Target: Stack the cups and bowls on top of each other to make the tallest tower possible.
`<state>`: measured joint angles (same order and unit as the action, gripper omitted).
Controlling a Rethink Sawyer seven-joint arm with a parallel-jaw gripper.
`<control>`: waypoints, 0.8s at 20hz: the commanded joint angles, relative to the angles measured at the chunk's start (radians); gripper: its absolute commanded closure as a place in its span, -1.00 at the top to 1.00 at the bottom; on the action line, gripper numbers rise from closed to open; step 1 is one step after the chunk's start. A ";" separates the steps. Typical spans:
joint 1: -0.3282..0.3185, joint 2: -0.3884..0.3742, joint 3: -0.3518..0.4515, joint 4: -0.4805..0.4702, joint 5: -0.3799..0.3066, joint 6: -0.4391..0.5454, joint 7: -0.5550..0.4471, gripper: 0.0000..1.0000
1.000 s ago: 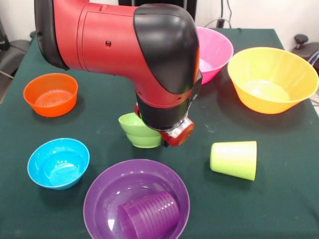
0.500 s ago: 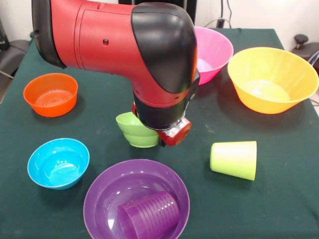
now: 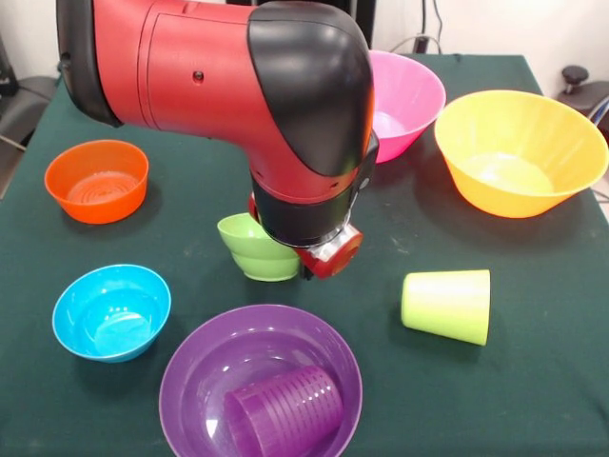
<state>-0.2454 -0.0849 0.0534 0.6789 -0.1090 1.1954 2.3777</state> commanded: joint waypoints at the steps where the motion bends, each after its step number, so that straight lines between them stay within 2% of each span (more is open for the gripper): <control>1: -0.001 -0.002 0.035 0.044 -0.021 0.009 -0.068 -1.00; 10: -0.007 0.002 0.046 0.019 -0.014 0.091 -0.104 -1.00; 16: -0.004 -0.035 0.045 0.074 0.000 0.105 -0.097 -1.00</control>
<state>-0.2458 -0.0935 0.0531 0.6789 -0.1088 1.2076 2.3777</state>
